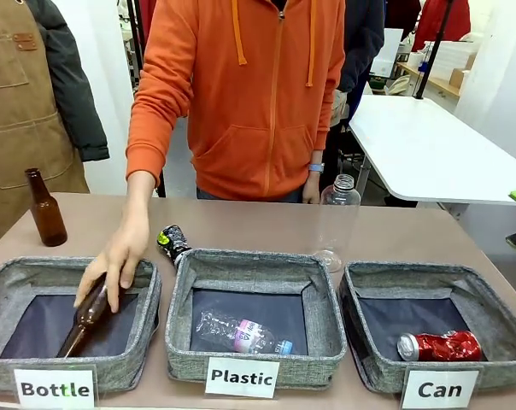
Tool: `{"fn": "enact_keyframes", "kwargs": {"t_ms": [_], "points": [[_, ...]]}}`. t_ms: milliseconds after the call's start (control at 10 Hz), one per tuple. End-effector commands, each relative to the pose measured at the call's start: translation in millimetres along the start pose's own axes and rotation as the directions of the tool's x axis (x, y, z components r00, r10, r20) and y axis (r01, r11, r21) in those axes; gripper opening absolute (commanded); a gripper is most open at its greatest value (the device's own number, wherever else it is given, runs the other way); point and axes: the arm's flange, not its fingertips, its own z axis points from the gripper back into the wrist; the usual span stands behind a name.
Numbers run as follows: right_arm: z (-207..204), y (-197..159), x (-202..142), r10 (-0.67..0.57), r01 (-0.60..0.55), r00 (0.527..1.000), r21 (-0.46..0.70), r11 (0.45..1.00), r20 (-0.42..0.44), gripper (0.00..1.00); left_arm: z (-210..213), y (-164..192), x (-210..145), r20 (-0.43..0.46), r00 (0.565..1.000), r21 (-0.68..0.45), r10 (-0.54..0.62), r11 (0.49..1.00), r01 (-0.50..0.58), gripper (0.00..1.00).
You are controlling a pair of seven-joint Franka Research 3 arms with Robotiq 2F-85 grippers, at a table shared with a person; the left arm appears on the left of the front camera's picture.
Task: Sort the can waste into the basket.
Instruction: Pick up the can waste from the table and place it in the right Fabric basket.
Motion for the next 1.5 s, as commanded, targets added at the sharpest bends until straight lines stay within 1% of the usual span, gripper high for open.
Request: {"fn": "enact_keyframes", "kwargs": {"t_ms": [0,100,200,400,500,600,800,1000,1100,1200,1300,1400], "points": [[5,-1,-4,0.021,-0.021,1.0,-0.005,1.0,-0.004,1.0,26,28,18,0.063,0.997,-0.069,0.052,0.996,-0.048,1.0],[5,-1,-4,0.021,-0.021,1.0,-0.005,1.0,-0.004,1.0,21,30,16,0.067,0.996,-0.06,0.053,0.997,-0.049,1.0],[5,-1,-4,0.021,-0.021,1.0,-0.005,1.0,-0.004,1.0,14,28,13,0.053,0.998,-0.052,0.029,0.998,-0.026,1.0],[5,-1,-4,0.021,-0.021,1.0,-0.005,1.0,-0.004,1.0,4,19,6,0.007,1.0,-0.077,-0.002,0.997,0.003,1.0],[5,-1,-4,0.021,-0.021,1.0,-0.005,1.0,-0.004,1.0,-1,15,7,-0.001,1.0,-0.081,-0.009,0.997,0.008,1.0],[5,-1,-4,0.021,-0.021,1.0,-0.005,1.0,-0.004,1.0,-14,14,2,-0.034,0.999,-0.067,-0.024,0.998,0.021,1.0],[5,-1,-4,0.021,-0.021,1.0,-0.005,1.0,-0.004,1.0,-69,18,-15,-0.201,0.98,-0.061,-0.01,0.998,-0.003,1.0],[5,-1,-4,0.021,-0.021,1.0,-0.005,1.0,-0.004,1.0,-126,16,-38,-0.356,0.934,-0.061,-0.019,0.998,-0.003,1.0],[5,-1,-4,0.021,-0.021,1.0,-0.005,1.0,-0.004,1.0,-139,14,-42,-0.345,0.938,-0.036,-0.024,0.999,0.012,1.0],[5,-1,-4,0.021,-0.021,1.0,-0.005,1.0,-0.004,1.0,-143,14,-42,-0.314,0.948,0.016,-0.042,0.999,0.05,1.0],[5,-1,-4,0.021,-0.021,1.0,-0.005,1.0,-0.004,1.0,-128,25,-33,-0.346,0.938,-0.056,-0.003,0.998,-0.018,1.0],[5,-1,-4,0.021,-0.021,1.0,-0.005,1.0,-0.004,1.0,-128,25,-33,-0.346,0.938,-0.056,-0.003,0.998,-0.018,1.0]]}}
